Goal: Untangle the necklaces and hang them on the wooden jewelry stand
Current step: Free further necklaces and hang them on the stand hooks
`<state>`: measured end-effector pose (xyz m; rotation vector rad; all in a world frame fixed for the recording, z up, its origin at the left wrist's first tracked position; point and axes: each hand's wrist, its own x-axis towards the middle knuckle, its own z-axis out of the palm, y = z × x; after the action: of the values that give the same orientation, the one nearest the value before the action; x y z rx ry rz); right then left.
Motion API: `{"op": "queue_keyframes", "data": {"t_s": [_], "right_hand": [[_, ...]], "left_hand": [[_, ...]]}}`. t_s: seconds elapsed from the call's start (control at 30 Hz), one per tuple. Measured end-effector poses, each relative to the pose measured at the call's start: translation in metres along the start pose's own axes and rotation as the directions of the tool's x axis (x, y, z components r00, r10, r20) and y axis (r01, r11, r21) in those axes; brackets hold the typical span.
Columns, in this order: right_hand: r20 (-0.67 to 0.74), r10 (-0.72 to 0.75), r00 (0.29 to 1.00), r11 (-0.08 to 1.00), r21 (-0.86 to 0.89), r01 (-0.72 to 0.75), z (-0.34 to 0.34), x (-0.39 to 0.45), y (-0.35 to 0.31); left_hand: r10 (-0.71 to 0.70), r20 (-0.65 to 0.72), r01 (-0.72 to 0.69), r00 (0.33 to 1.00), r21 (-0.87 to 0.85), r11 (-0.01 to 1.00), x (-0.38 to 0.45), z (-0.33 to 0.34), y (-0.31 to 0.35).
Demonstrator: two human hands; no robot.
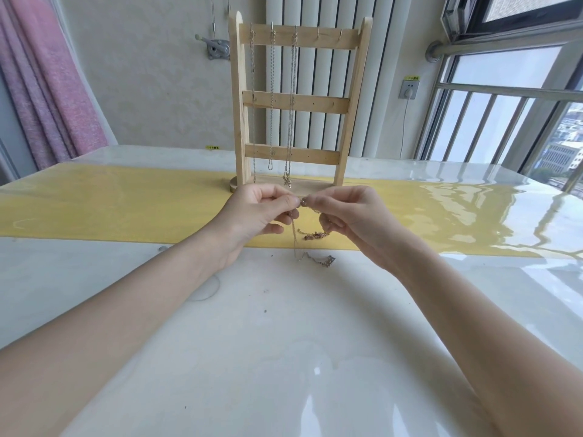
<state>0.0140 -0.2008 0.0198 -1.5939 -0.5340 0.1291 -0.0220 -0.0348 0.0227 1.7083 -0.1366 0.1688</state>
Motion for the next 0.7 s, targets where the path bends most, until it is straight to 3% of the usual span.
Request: {"op": "queue_keyframes", "data": {"t_s": [0.2,0.4,0.7], "right_hand": [[-0.034,0.005,0.999,0.994,-0.105,-0.009,0.0072,-0.0006,0.0034],[0.043,0.045,0.998,0.994,-0.102,-0.041,0.0069,-0.0008,0.0037],[-0.061,-0.035,0.998,0.962,-0.273,0.017,0.0096,0.0015,0.0044]], "left_hand": [[0.042,-0.009,-0.040,0.999,0.116,0.992,-0.0006,-0.0014,-0.0022],[0.022,0.029,-0.025,0.999,0.137,0.990,-0.0002,-0.0020,-0.0019],[-0.046,0.032,0.041,0.998,0.141,0.989,0.0001,0.0019,-0.0024]]}}
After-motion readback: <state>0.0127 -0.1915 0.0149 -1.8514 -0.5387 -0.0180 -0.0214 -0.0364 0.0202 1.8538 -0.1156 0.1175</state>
